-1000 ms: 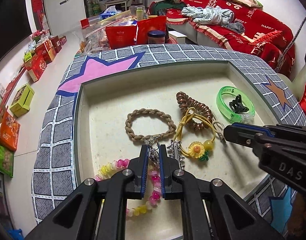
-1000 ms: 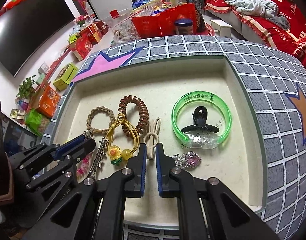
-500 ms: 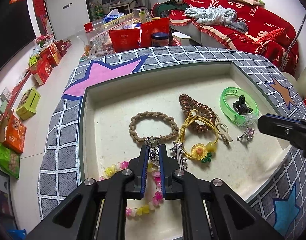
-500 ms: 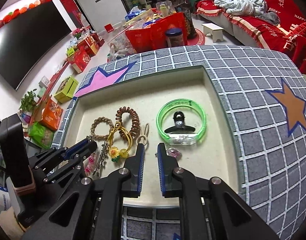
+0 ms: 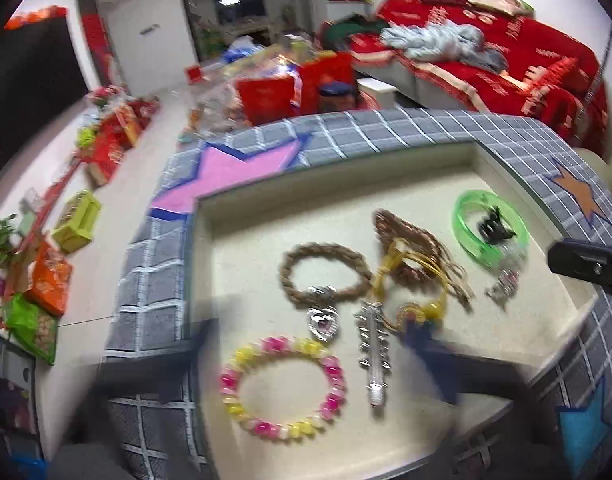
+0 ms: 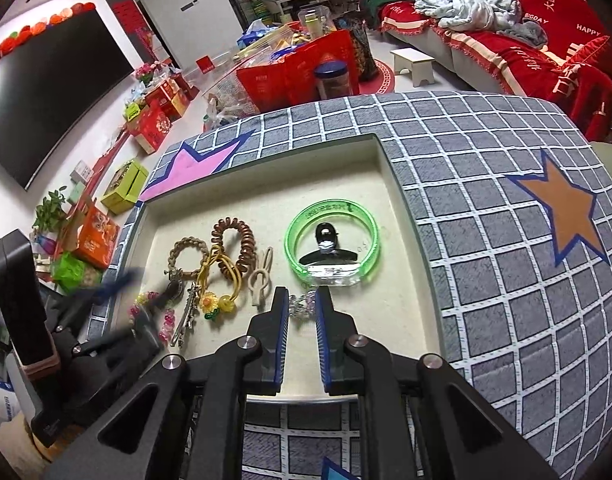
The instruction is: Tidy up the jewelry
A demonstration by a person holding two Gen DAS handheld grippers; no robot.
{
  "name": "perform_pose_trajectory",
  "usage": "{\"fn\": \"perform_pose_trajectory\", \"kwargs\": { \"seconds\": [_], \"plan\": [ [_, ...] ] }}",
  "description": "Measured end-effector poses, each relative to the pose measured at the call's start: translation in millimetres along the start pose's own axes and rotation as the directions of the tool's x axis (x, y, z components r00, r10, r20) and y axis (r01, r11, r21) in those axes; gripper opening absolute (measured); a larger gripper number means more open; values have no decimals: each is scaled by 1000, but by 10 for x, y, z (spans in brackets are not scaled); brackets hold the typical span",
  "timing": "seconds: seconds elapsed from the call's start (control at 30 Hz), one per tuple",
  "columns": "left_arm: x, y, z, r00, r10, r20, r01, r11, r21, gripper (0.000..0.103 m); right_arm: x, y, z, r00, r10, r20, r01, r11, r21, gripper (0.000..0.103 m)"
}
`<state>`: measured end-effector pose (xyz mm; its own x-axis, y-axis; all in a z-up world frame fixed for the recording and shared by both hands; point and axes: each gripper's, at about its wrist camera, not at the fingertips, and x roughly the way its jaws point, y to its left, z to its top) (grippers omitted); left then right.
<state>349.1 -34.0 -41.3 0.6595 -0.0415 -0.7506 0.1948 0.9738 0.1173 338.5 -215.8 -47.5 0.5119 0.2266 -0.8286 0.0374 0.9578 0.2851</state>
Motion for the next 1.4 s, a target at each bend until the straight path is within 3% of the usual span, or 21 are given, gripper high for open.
{"fn": "perform_pose_trajectory", "kwargs": {
  "seconds": [0.07, 0.47, 0.53, 0.6, 0.63, 0.73, 0.8, 0.97, 1.13, 1.2, 1.4],
  "plan": [
    [-66, -17, 9, 1000, 6, 28, -7, 1000, 21, 103, -1, -11, 1, 1000, -3, 0, 3, 1000, -1, 15],
    [-46, -33, -7, 1000, 12, -8, -12, 999, 32, 103, 96, 39, -36, 999, -5, -33, 4, 1000, -20, 15],
    [-38, -31, -12, 1000, 10, -17, -9, 999, 32, 103, 119, 38, -40, 999, -9, -43, 8, 1000, -18, 21],
    [-39, -32, -19, 1000, 9, -20, -9, 999, 34, 103, 126, 43, -39, 999, -13, -45, 12, 1000, -24, 48],
    [-40, -32, -23, 1000, 11, -21, -11, 999, 36, 103, 116, 54, -43, 999, -16, -39, 15, 999, -33, 53],
    [-41, -32, -27, 1000, 12, -21, -11, 999, 35, 103, 90, 101, -48, 999, -49, -21, 48, 996, -69, 58],
    [-39, -27, -43, 1000, 13, -26, -12, 999, 32, 103, 83, 120, -53, 998, -52, -17, 51, 996, -76, 69],
    [-55, -11, -86, 999, 14, -30, -13, 999, 31, 103, 56, 138, -85, 998, -62, -2, 62, 994, -86, 82],
    [-77, 2, -96, 999, 18, -27, -17, 999, 32, 103, -38, 188, -118, 993, -101, 65, 109, 987, -119, 91],
    [-99, 5, -107, 1000, 18, -22, -17, 999, 31, 103, -68, 177, -129, 993, -89, 79, 98, 989, -111, 103],
    [-160, 48, -143, 1000, 21, -13, -21, 1000, 22, 103, -161, 138, -200, 988, -95, 119, 108, 989, -105, 103]
  ]
}}
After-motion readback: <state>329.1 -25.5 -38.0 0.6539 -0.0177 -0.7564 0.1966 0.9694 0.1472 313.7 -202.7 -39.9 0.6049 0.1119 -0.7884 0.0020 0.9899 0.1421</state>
